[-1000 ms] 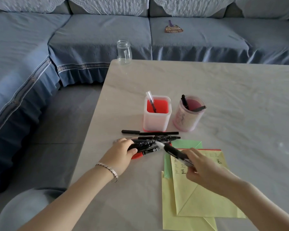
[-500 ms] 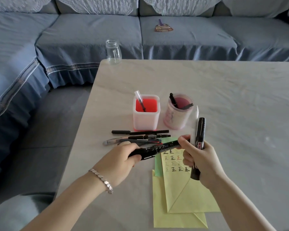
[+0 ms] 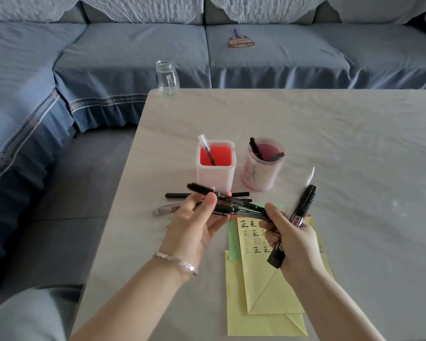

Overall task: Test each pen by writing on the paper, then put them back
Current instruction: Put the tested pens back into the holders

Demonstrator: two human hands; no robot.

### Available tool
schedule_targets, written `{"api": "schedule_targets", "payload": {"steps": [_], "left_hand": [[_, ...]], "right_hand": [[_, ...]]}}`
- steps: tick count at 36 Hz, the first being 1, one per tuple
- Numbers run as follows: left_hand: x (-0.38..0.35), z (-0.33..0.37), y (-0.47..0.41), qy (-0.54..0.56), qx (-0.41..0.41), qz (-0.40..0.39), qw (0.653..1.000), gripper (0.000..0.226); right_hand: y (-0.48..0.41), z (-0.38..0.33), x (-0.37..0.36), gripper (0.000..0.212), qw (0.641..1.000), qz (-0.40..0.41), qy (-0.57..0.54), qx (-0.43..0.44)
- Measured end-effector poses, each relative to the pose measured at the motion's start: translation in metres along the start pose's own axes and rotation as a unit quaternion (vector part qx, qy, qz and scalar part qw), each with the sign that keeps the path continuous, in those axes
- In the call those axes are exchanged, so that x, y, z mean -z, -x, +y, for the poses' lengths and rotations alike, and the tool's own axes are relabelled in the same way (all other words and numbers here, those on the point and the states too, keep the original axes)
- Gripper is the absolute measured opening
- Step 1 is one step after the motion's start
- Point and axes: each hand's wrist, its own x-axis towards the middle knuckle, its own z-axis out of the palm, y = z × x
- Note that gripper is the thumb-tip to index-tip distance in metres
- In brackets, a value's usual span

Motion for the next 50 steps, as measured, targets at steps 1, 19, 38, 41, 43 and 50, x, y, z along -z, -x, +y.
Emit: {"api": "schedule_targets", "payload": {"steps": [1, 19, 38, 41, 43, 50], "left_hand": [[-0.006, -0.005, 0.002, 0.027, -0.01, -0.004, 1.0, 0.026], [-0.001, 0.032, -0.025, -0.28, -0.051, 0.109, 0.952, 0.027], [0.027, 0.039, -0.028, -0.242, -0.013, 0.129, 0.962, 0.017], [0.028, 0.039, -0.028, -0.219, 0.015, 0.118, 0.968, 0.018], [0.026, 0.038, -0.028, -0.201, 0.031, 0.109, 0.973, 0.014], [0.019, 0.035, -0.03, -0.189, 0.022, 0.056, 0.98, 0.014]], "right_hand": [[0.002, 0.002, -0.003, 0.01, 1.0, -0.006, 0.002, 0.0], [0.002, -0.028, -0.011, 0.02, 0.875, -0.229, 0.402, 0.144], [-0.044, -0.086, -0.067, 0.01, 0.884, 0.034, 0.235, 0.403], [-0.06, -0.078, -0.084, 0.012, 0.865, 0.023, 0.317, 0.389], [-0.067, -0.067, -0.091, 0.012, 0.848, -0.013, 0.383, 0.365], [-0.068, -0.067, -0.073, 0.012, 0.862, -0.027, 0.327, 0.387]]}}
